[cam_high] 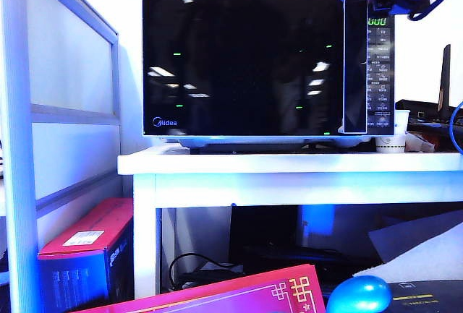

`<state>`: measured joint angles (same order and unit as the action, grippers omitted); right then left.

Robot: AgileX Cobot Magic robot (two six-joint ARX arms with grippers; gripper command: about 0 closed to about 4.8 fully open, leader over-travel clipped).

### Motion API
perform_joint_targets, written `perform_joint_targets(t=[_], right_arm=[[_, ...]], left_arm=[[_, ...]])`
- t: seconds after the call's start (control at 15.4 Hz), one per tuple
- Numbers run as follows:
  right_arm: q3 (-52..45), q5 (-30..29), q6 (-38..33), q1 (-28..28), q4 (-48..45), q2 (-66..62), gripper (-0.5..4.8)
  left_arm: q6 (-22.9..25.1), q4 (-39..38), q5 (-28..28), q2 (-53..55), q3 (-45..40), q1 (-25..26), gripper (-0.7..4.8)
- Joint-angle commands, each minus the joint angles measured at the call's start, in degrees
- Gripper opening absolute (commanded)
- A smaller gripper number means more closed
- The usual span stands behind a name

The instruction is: Open the microwave door, place the orange inside the microwave, then close the microwave door.

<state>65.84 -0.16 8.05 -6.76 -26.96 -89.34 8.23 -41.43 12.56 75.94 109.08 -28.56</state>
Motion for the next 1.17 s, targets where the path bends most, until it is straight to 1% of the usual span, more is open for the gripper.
perform_joint_targets(t=[0.06, 0.26, 0.32, 0.52, 0.58, 0.65, 0.71, 0.78, 0.91, 0.97, 1.04, 1.17], right_arm=[[0.9, -7.69, 0.07, -0.11, -1.99, 0.76, 1.44], [0.9, -7.89, 0.09, -0.11, 0.52, 4.33, 1.44], [0.9, -10.75, 0.09, -0.11, 2.25, 6.38, 1.44], [0.87, -12.09, -0.46, -0.15, 4.42, 8.92, 1.48], [0.87, -14.01, -0.76, -0.15, 4.42, 9.16, 1.65], [0.87, -18.51, -0.83, -0.17, 4.55, 9.18, 2.99], [0.87, -20.61, -1.16, -0.17, 4.96, 9.18, 4.06], [0.87, -20.74, -2.03, -0.17, 5.66, 9.18, 4.19], [0.87, -18.03, -2.27, -0.17, 8.79, 8.83, 4.18], [0.87, -17.73, -2.27, -0.15, 9.18, 8.48, 4.09], [0.87, -17.75, -2.25, -0.09, 9.14, 7.93, 3.9], [0.9, -17.07, -2.23, 0.0, 8.72, 5.25, 3.9]], left_arm=[[0.33, 0.2, 0.13, -0.17, 0.04, 0.0, -0.03], [0.33, 0.31, 0.13, -0.17, 0.04, 0.0, -0.03], [0.33, 0.33, 0.13, -0.17, 0.04, 0.0, -0.03], [0.33, 0.35, 0.13, -0.17, 0.04, 0.0, -0.03], [0.33, 0.35, 0.13, -0.17, 0.04, 0.0, -0.03], [0.33, 0.35, 0.13, -0.17, 0.04, 0.0, -0.03], [0.35, 0.37, 0.13, -0.17, 0.04, 0.0, -0.03], [0.35, 0.37, 0.13, -0.17, 0.04, 0.0, -0.03], [0.33, 0.35, 0.15, -0.17, 0.04, 0.0, -0.03], [0.33, 0.35, 0.15, -0.17, 0.04, 0.0, -0.03], [0.33, 0.35, 0.15, -0.17, 0.04, 0.0, -0.03], [0.33, 0.26, 0.2, -0.2, 0.04, 0.0, -0.03]])
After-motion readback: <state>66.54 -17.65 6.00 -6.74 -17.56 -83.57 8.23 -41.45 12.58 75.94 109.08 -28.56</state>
